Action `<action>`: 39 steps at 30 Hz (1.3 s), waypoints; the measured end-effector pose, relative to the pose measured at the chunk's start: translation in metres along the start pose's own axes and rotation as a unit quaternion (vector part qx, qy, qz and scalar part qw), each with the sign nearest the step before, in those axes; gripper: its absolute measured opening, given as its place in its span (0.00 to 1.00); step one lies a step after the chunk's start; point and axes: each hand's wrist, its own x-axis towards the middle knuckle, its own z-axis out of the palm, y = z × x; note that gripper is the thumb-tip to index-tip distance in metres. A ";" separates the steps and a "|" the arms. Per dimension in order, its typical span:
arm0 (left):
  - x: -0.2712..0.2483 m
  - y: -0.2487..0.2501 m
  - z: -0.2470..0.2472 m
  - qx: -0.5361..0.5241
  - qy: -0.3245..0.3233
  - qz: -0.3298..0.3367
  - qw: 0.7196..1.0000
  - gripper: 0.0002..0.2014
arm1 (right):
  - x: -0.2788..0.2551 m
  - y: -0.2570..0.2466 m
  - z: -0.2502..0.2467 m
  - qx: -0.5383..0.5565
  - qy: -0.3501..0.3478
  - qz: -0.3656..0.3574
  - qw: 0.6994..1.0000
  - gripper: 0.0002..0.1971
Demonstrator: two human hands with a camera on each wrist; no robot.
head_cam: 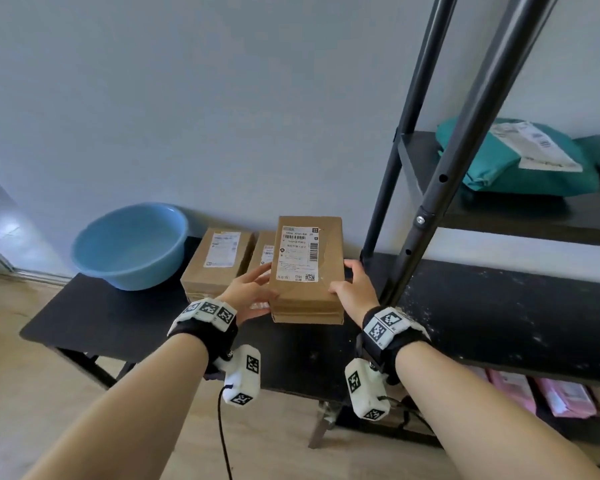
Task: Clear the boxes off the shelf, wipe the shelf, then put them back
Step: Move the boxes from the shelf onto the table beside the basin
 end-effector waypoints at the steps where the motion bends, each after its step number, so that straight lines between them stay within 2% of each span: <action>1: 0.008 0.003 -0.003 -0.004 -0.016 -0.001 1.000 0.34 | 0.003 -0.004 0.001 0.000 0.013 0.005 1.000 0.31; 6: 0.044 0.017 -0.017 0.024 -0.086 0.003 0.996 0.35 | 0.012 -0.013 0.009 0.011 0.073 0.040 0.996 0.33; 9: 0.065 0.019 -0.021 0.038 -0.113 -0.015 0.993 0.38 | 0.016 -0.013 0.015 0.007 0.118 0.079 0.990 0.28; 14: 0.095 0.005 -0.021 0.021 -0.122 -0.032 0.992 0.37 | 0.020 -0.007 0.030 -0.013 0.175 0.115 0.978 0.20; 17: 0.105 -0.003 -0.021 0.007 -0.122 -0.041 0.992 0.36 | 0.028 -0.003 0.043 -0.036 0.192 0.131 0.972 0.21; 20: 0.119 -0.013 -0.024 0.012 -0.125 -0.057 0.990 0.36 | 0.045 0.011 0.050 -0.049 0.191 0.149 0.969 0.28; 22: 0.128 -0.021 -0.027 0.039 -0.120 -0.054 0.991 0.37 | 0.056 0.020 0.051 -0.061 0.180 0.165 0.968 0.29; 27: 0.146 -0.030 -0.027 0.155 -0.090 0.007 0.984 0.37 | 0.073 0.026 0.053 -0.048 0.163 0.186 0.968 0.28; 33: 0.153 -0.037 -0.021 0.288 -0.061 0.070 0.953 0.31 | 0.084 0.041 0.057 -0.028 0.146 0.188 0.971 0.31; 39: 0.142 -0.043 -0.011 0.357 -0.058 0.077 0.929 0.31 | 0.089 0.060 0.070 -0.020 0.127 0.205 0.970 0.38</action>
